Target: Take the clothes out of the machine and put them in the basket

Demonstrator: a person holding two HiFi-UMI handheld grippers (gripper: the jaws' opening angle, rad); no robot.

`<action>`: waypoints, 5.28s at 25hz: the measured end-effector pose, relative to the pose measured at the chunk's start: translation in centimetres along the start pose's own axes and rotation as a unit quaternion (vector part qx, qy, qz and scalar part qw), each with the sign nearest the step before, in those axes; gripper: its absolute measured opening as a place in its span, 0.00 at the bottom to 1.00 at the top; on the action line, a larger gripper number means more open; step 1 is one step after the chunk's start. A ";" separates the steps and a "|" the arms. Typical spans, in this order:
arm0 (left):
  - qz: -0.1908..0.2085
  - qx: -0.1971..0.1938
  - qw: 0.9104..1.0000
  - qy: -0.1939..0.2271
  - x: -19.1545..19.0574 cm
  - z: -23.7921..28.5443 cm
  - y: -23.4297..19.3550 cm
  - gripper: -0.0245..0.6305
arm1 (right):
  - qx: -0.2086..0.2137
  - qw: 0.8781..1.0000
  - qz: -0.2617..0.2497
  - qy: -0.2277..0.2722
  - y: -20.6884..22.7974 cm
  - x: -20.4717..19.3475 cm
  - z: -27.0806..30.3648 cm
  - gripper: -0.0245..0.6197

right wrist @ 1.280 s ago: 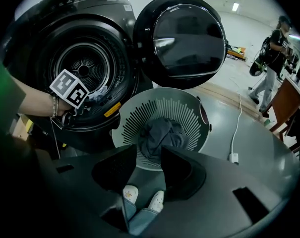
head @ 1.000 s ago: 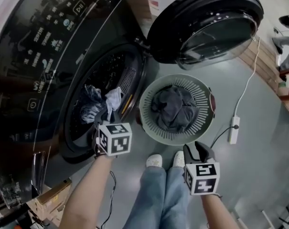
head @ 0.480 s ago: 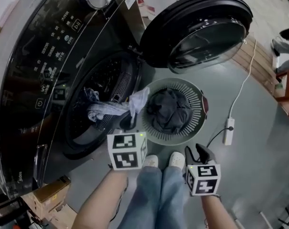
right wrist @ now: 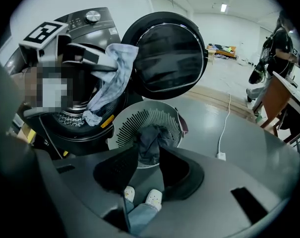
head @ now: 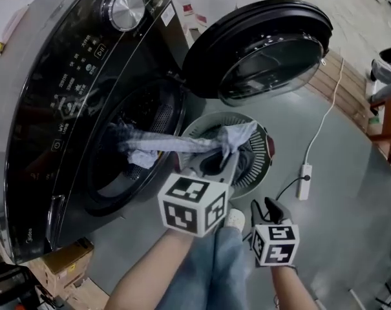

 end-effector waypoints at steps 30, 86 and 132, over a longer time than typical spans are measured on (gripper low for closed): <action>0.115 0.318 0.921 -0.192 -9.5 -3.8 -16.0 0.78 | 0.021 0.999 -0.015 -0.022 -0.7 -0.3 3.4 0.24; 0.140 0.058 0.976 -0.156 -8.3 4.6 -0.3 0.71 | -0.027 0.999 0.040 -0.016 2.8 -1.5 2.3 0.15; 0.130 0.360 0.885 -0.264 -8.9 -0.6 -29.5 0.50 | 0.014 0.999 -0.015 -0.047 -3.3 -0.3 7.0 0.15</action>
Point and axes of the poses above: the fingertips, and each gripper's own axes: z forward along the fingers, y to its right, x out of its top, the point moved 6 cm from there along -z, backward along the fingers, and after that the axes turned 2 degrees about x, right-handed, at the moved point
